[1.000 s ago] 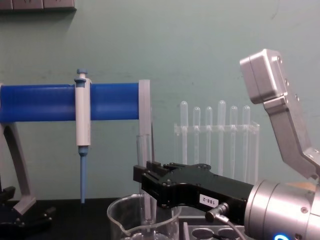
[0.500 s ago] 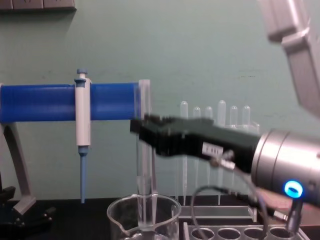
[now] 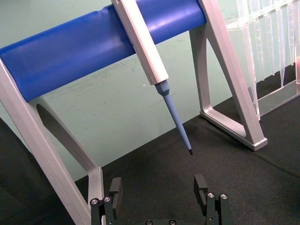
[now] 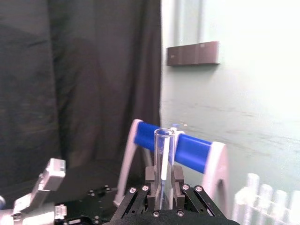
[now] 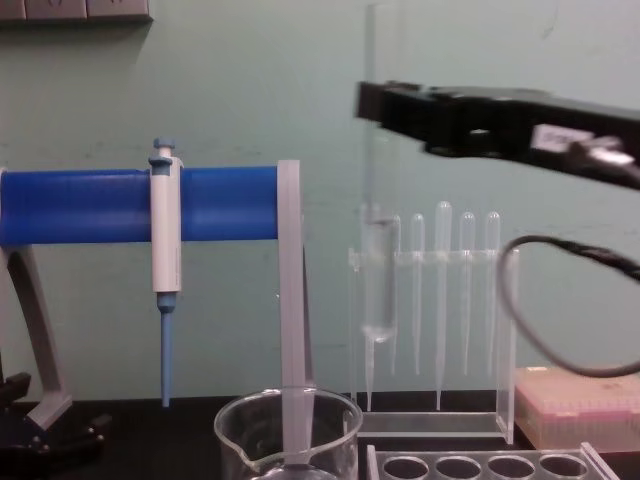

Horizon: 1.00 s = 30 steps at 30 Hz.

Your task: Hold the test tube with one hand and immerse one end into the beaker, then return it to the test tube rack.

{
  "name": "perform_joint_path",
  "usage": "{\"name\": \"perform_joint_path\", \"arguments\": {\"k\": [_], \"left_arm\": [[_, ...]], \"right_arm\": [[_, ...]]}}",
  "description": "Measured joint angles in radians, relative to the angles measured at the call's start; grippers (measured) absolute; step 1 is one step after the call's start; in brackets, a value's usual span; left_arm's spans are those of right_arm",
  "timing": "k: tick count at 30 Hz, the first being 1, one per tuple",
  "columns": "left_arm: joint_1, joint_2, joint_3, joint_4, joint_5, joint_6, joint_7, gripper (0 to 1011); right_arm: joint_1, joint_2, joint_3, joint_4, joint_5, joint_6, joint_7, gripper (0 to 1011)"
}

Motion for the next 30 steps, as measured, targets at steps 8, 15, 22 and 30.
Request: {"name": "perform_joint_path", "arguments": {"k": [8,15,22,30], "left_arm": [[0.000,0.000,0.000,0.000,0.000,0.000,0.000,1000],[0.000,0.000,0.000,0.000,0.000,0.000,0.000,1000],[0.000,0.000,0.000,0.000,0.000,0.000,0.000,1000],[0.000,0.000,0.000,0.000,0.000,0.000,0.000,1000]], "right_arm": [[-0.114,0.047,0.090,-0.046,0.021,-0.021,-0.040,222],[-0.165,0.042,0.108,0.018,0.026,-0.058,-0.042,222],[-0.158,0.020,0.092,0.087,0.022,-0.082,-0.023,222],[-0.150,0.007,0.075,0.108,0.008,-0.081,-0.019,222]]}}
